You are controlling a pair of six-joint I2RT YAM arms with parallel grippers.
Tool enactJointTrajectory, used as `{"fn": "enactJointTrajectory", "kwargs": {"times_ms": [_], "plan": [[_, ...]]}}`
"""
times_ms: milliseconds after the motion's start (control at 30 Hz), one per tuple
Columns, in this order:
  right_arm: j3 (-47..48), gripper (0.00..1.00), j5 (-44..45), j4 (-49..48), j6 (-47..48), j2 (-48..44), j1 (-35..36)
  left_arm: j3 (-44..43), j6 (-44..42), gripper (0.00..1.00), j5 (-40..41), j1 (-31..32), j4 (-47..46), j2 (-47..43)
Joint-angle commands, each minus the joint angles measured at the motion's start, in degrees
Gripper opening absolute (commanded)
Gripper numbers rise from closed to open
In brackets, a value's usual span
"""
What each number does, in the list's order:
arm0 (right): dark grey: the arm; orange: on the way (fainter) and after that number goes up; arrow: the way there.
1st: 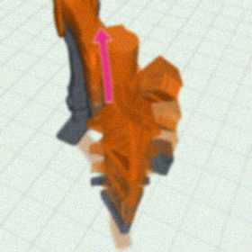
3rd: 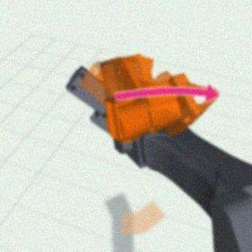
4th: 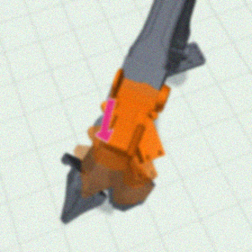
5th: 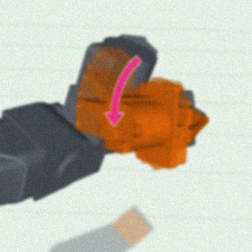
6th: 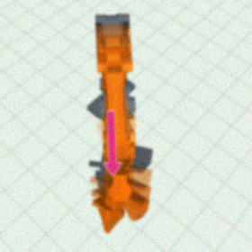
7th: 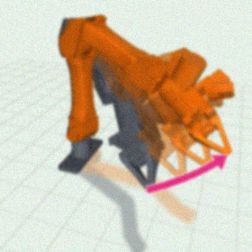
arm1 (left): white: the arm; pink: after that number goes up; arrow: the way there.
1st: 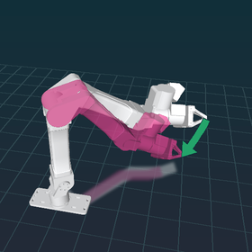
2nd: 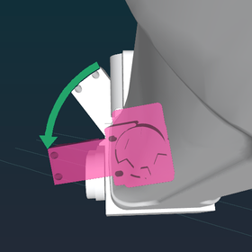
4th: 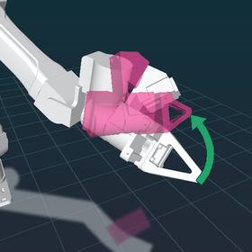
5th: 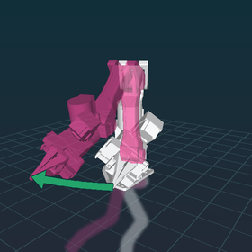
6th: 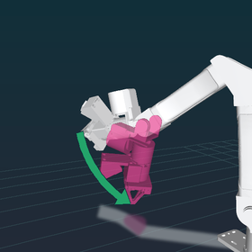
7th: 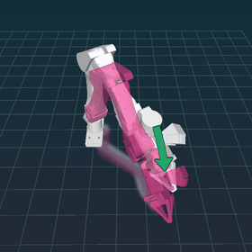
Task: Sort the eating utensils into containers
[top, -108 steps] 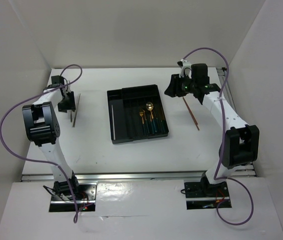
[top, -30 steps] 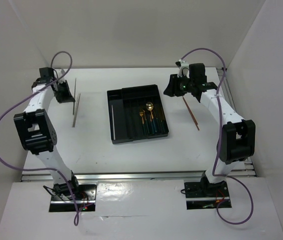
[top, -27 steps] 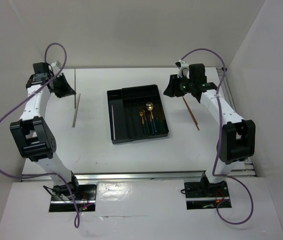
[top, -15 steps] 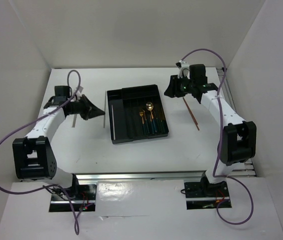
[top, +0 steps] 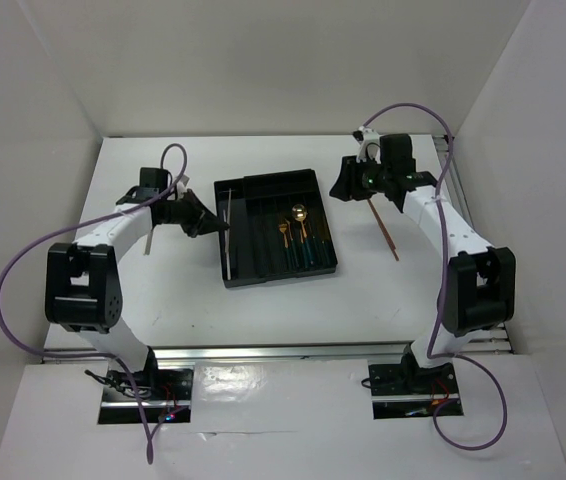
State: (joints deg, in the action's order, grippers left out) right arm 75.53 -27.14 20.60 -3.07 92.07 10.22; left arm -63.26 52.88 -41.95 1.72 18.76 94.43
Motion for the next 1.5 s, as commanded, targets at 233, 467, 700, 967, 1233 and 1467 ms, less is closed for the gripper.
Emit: {"fn": "enactJointTrajectory", "kwargs": {"times_ms": [233,467,700,967,1233,1467], "plan": [[-0.5,0.46,1.8,-1.4,1.3,-3.3,-0.3,-6.3,0.0,0.05,4.2,1.4,-2.7,5.9],[0.1,0.46,3.0,-1.4,1.8,-2.2,-0.3,-7.4,-2.6,0.33,5.6,1.4,-2.1,6.5],[-3.7,0.46,6.7,-2.6,5.6,-2.8,-2.0,-15.8,-14.4,0.53,5.5,0.9,0.4,1.8],[-10.8,0.36,11.8,-2.6,18.4,-2.8,-9.5,-22.5,-34.9,0.92,5.6,-6.0,6.6,-5.8],[-14.1,0.45,13.8,-2.2,32.0,-0.9,-13.6,-13.5,-38.0,1.0,-1.3,-14.5,7.9,-9.0],[-15.8,0.43,12.2,2.9,34.5,1.4,-16.7,-17.4,-41.3,1.0,0.4,-14.5,12.6,-9.0]]}}
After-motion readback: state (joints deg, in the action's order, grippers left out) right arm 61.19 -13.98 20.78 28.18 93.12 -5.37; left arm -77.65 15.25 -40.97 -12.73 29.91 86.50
